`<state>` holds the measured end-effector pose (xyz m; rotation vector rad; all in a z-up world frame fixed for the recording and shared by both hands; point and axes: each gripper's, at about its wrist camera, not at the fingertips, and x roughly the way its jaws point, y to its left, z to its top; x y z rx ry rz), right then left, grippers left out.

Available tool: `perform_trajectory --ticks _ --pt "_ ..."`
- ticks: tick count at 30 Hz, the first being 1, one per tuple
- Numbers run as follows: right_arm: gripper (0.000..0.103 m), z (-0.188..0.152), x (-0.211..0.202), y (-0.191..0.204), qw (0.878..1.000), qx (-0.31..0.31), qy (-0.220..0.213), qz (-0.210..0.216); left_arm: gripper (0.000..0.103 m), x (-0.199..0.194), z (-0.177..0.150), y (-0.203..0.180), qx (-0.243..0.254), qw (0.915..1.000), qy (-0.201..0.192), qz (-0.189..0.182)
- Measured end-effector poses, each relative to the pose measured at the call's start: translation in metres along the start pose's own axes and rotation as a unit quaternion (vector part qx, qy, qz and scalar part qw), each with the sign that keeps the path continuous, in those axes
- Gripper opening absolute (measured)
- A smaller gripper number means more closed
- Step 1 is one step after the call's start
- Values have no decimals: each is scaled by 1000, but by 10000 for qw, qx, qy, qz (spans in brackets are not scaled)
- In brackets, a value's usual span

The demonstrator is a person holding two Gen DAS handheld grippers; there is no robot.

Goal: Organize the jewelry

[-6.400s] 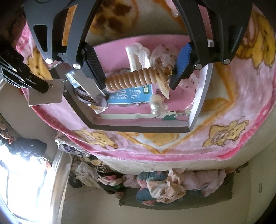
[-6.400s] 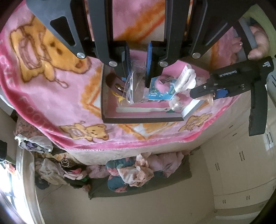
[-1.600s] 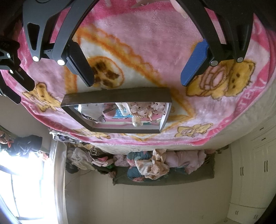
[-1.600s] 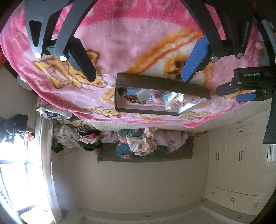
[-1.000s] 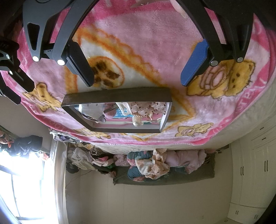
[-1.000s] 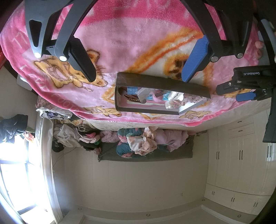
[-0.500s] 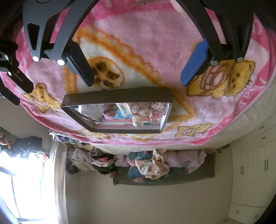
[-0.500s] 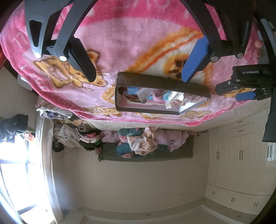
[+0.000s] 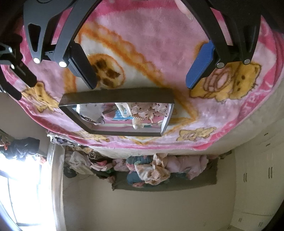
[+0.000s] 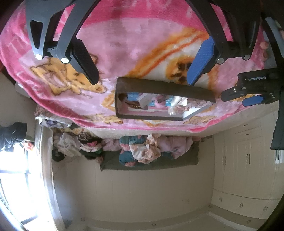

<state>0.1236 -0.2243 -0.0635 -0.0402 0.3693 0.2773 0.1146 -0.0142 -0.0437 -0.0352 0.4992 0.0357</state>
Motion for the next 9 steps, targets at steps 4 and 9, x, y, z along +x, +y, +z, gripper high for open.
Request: perform_trajectory --ticks 4,9 --pt "97 2 19 4 9996 60 277 16 91 17 3 1 -27 9997 136 180" --pt "97 3 61 10 9952 -26 977 -77 91 45 1 6 -61 9985 424 330"
